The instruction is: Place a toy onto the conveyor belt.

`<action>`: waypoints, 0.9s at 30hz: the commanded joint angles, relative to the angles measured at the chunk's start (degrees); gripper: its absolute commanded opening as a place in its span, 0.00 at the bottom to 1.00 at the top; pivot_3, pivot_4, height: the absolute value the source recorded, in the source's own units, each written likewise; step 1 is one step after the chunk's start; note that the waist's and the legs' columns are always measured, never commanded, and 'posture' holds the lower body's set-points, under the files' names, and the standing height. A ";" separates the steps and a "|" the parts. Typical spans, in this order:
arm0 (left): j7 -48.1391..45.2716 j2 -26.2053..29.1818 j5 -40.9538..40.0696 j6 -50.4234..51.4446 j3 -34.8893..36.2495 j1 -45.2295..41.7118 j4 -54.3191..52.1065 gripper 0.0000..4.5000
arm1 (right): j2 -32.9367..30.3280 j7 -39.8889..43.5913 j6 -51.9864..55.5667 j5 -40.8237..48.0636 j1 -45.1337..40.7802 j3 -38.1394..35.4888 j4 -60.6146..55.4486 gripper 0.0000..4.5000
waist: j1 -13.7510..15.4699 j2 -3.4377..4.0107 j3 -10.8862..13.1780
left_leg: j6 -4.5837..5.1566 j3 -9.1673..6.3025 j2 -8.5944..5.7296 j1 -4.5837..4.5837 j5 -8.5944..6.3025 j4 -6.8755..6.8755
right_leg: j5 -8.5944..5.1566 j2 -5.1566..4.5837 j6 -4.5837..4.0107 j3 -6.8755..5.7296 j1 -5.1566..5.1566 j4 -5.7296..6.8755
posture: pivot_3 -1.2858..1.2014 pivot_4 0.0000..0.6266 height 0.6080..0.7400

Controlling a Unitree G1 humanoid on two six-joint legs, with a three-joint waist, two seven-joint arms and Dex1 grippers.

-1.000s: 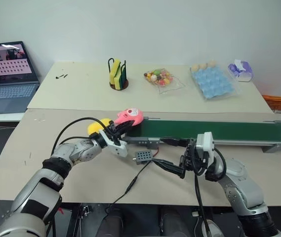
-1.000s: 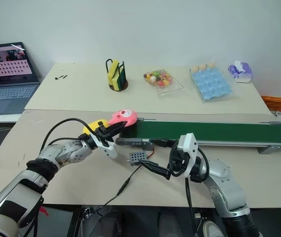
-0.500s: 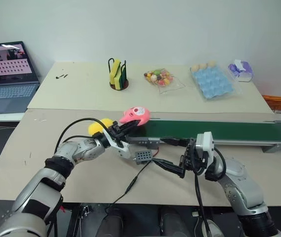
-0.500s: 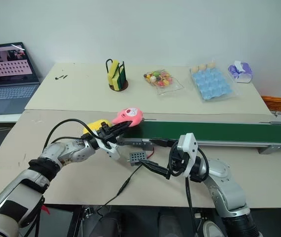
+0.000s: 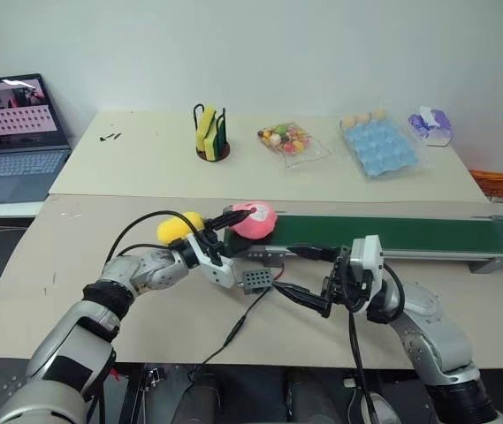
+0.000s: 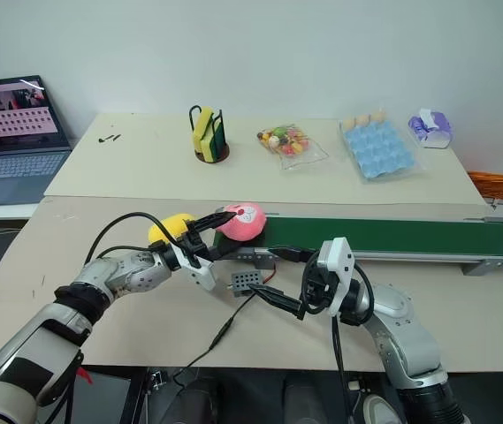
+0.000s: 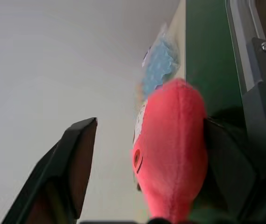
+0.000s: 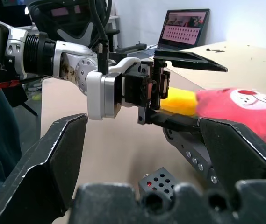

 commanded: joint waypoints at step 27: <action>-62.89 6.88 -79.66 53.09 18.78 19.73 -41.06 0.79 | -0.07 -0.24 -1.29 0.02 -0.08 -1.24 -0.57 1.00 | -0.44 0.06 -0.03 | 0.01 -0.03 0.02 0.03 0.00 0.08 | 0.01 0.00 -0.03 0.08 -0.07 0.21 | 0.52 0.24 1.00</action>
